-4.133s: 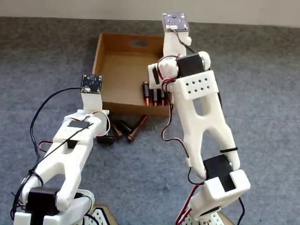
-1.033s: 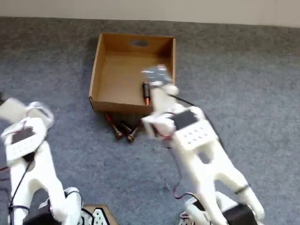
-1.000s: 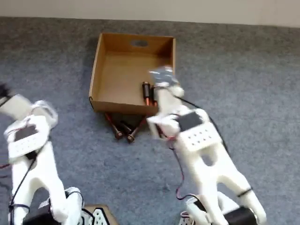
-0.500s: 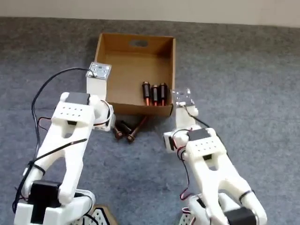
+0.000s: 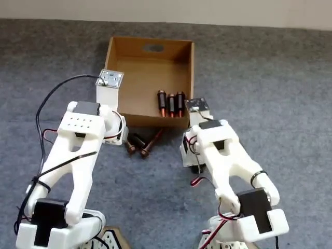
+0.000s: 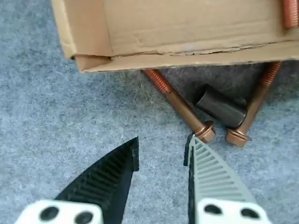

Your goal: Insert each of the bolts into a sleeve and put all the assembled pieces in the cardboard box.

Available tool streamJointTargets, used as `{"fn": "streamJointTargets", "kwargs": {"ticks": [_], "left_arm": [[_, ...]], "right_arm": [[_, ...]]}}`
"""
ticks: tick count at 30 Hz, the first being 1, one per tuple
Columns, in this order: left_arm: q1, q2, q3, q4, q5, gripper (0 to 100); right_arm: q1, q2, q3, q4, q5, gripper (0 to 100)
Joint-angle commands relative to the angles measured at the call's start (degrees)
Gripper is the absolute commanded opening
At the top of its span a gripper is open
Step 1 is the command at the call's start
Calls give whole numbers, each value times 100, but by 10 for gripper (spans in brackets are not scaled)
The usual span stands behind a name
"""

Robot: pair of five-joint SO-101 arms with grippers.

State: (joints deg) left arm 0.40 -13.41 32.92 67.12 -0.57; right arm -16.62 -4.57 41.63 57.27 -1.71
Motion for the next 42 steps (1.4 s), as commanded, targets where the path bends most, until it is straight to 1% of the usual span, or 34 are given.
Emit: {"fn": "streamJointTargets", "kwargs": {"ticks": [1, 3, 7, 10, 13, 16, 19, 22, 24, 27, 30, 32, 34, 39, 42], "left_arm": [[92, -48, -66, 26, -35, 178], [92, -48, -66, 26, -35, 178], [101, -48, -66, 26, -35, 178], [101, -48, -66, 35, -53, 178], [347, -13, -66, 70, -62, 178], [796, -4, 57, 35, -62, 178], [1077, -4, 154, -35, -35, 178], [1059, 4, 286, -316, 26, 178], [884, 4, 453, -598, 343, 178], [567, 4, 585, -976, 1037, 179], [391, 4, 576, -1064, 1820, 181], [382, 4, 567, -1064, 2207, 181], [400, 4, 576, -1064, 2356, 181], [382, 4, 576, -1073, 2374, 178], [374, 22, 620, -1240, 2382, 178]], "right_arm": [[75, 31, -198, 13, 352, 80], [75, 40, -180, 13, 545, 4], [110, -13, -189, 13, 536, 5], [110, -418, -110, -119, 527, 5], [110, -1147, 444, -593, 527, 5], [110, -1763, 1059, -1086, 527, 5], [110, -2088, 1393, -1182, 527, 5], [110, -2123, 1437, -1191, 527, 5], [110, -2123, 1446, -1191, 527, 5], [110, -2123, 1455, -1191, 527, 5], [110, -2123, 1455, -1191, 527, 5], [110, -2123, 1455, -1191, 527, 5], [110, -2123, 1455, -1191, 527, 5], [110, -2123, 1455, -1191, 527, 5], [110, -2123, 1455, -1191, 527, 5]]}}
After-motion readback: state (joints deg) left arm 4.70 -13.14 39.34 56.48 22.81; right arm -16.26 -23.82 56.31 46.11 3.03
